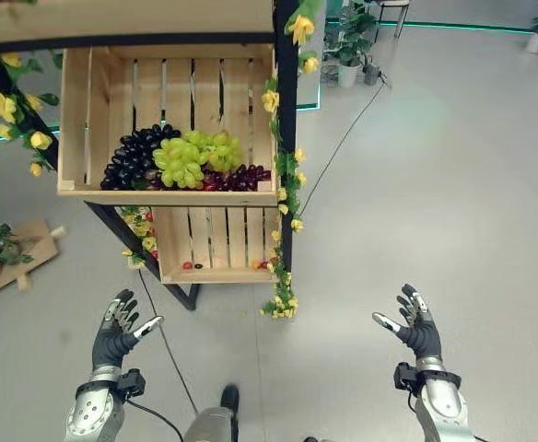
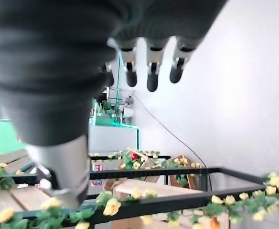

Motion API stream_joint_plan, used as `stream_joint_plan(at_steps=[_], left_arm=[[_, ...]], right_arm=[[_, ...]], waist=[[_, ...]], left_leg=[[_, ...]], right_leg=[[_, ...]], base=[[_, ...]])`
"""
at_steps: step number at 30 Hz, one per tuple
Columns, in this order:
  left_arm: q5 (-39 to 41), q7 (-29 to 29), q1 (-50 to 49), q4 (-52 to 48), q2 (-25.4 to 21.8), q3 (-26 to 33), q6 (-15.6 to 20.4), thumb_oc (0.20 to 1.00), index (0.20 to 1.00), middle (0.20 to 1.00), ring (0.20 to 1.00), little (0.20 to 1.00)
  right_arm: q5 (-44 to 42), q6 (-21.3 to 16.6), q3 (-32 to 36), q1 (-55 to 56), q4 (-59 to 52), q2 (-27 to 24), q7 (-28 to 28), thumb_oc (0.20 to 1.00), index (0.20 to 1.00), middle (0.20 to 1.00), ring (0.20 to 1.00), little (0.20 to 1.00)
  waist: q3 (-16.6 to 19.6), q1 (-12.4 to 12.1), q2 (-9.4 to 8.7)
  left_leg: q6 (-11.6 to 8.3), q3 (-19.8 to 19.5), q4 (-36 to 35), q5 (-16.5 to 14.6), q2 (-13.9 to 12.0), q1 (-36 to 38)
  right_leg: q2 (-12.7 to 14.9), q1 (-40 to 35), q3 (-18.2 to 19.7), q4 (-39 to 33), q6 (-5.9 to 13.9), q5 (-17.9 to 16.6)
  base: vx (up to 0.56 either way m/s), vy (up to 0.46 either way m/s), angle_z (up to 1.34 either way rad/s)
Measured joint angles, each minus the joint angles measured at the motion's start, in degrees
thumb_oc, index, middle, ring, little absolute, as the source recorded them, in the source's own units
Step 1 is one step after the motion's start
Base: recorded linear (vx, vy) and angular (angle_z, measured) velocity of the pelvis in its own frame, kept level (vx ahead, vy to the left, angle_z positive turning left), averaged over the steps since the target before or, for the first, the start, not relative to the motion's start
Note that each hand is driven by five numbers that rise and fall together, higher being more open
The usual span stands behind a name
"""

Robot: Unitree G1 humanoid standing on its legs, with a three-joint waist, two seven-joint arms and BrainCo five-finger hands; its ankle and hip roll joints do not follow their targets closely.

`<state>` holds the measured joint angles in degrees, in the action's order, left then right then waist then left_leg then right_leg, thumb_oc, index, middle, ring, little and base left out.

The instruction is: Pick up the fruits from the basket on one side to the basket on the other side

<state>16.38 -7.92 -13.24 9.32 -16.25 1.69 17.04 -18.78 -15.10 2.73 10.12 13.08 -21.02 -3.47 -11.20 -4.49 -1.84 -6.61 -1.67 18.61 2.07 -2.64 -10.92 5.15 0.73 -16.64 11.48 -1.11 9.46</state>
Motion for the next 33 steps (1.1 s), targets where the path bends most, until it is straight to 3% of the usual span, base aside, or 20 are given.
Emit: stream_joint_plan(at_steps=[2, 6, 14, 21, 27, 30, 32, 33], left_arm=[[0.00, 0.85, 1.14, -2.14, 0.15, -0.06, 0.06, 1.000, 1.000, 1.000, 1.000, 1.000], [-0.02, 1.33, 2.07, -2.66, -0.60, -0.65, -0.10, 1.000, 1.000, 1.000, 1.000, 1.000], [-0.08, 1.22, 2.31, -2.84, -3.11, -1.20, -0.12, 1.000, 1.000, 1.000, 1.000, 1.000], [-2.11, 1.30, 2.73, -3.54, -5.12, -1.66, -0.18, 1.000, 1.000, 1.000, 1.000, 1.000], [-2.07, 1.75, 2.59, -3.86, -6.24, -2.75, -0.34, 1.000, 1.000, 1.000, 1.000, 1.000], [-2.05, 2.04, 2.94, -3.77, -6.85, -3.02, -0.37, 1.000, 1.000, 1.000, 1.000, 1.000], [-1.98, 2.32, 3.96, -4.03, -6.53, -3.69, -0.21, 1.000, 1.000, 1.000, 1.000, 1.000], [-2.00, 2.45, 4.21, -3.76, -6.78, -3.97, -0.17, 1.000, 1.000, 1.000, 1.000, 1.000]], right_arm=[[-0.14, 0.16, -0.08, -0.06, -0.04, 0.94, 0.74, 1.000, 1.000, 1.000, 1.000, 1.000], [-0.59, -0.05, 1.02, 0.31, 0.24, 2.31, 0.67, 1.000, 1.000, 1.000, 1.000, 1.000], [-0.59, -0.06, 0.93, -1.61, 0.86, 2.74, 0.46, 1.000, 1.000, 1.000, 1.000, 1.000], [-0.39, 0.07, 0.69, -1.73, 0.90, 3.97, 0.54, 1.000, 1.000, 1.000, 1.000, 1.000], [0.11, 0.20, -0.03, -3.36, 0.56, 4.33, 0.83, 1.000, 1.000, 1.000, 1.000, 1.000], [0.08, 0.16, 0.40, -3.67, -0.20, 3.95, 0.74, 1.000, 1.000, 1.000, 1.000, 1.000], [0.03, 0.16, 1.16, -3.07, -0.78, 2.85, 0.47, 1.000, 1.000, 1.000, 1.000, 1.000], [0.03, 0.14, 1.28, -3.33, -1.44, 2.25, 0.39, 1.000, 1.000, 1.000, 1.000, 1.000]], waist=[[0.50, 0.71, -0.73], [3.30, 2.10, 0.87], [3.79, 2.08, 0.50], [4.21, 3.01, -1.04], [4.40, 5.34, -0.90], [4.47, 9.04, -0.69], [4.24, 12.51, -0.26], [3.99, 12.93, 0.31]], left_leg=[[1.07, -3.38, -4.36, 0.95, 0.45, 1.82], [2.09, -1.74, -15.37, 0.41, -1.75, 3.36], [4.34, -1.71, -19.48, 4.53, 1.48, 3.70], [5.07, 0.92, -21.58, 4.40, 2.48, 7.22], [4.35, 8.54, -21.92, 1.32, 0.73, 12.24], [3.57, 15.42, -19.47, -1.55, -0.89, 13.40], [2.86, 17.53, -18.06, -3.36, -1.32, 14.20], [2.52, 22.02, -15.95, -5.13, -2.23, 14.77]], right_leg=[[-0.09, -0.56, -0.03, -0.66, 0.08, -0.13], [-2.45, -1.58, -4.50, -3.82, 1.20, -1.67], [0.31, -2.11, -3.96, -7.48, 4.07, -3.64], [1.06, -4.12, -0.32, -10.68, 5.21, -4.77], [0.43, -2.00, 10.48, -9.53, 5.39, -5.54], [-0.43, 2.84, 17.23, -6.54, 5.54, -7.04], [-1.20, 5.17, 19.46, -5.86, 5.73, -7.71], [-1.51, 7.98, 21.47, -4.25, 5.97, -8.40]], base=[[-0.03, 0.041, 0.66], [-0.06, 0.100, 0.63], [-0.01, 0.146, 0.30], [0.03, 0.072, -0.20], [0.01, 0.026, -1.11], [-0.05, 0.002, -1.80], [-0.03, -0.042, -1.69], [0.02, -0.093, -2.18]])
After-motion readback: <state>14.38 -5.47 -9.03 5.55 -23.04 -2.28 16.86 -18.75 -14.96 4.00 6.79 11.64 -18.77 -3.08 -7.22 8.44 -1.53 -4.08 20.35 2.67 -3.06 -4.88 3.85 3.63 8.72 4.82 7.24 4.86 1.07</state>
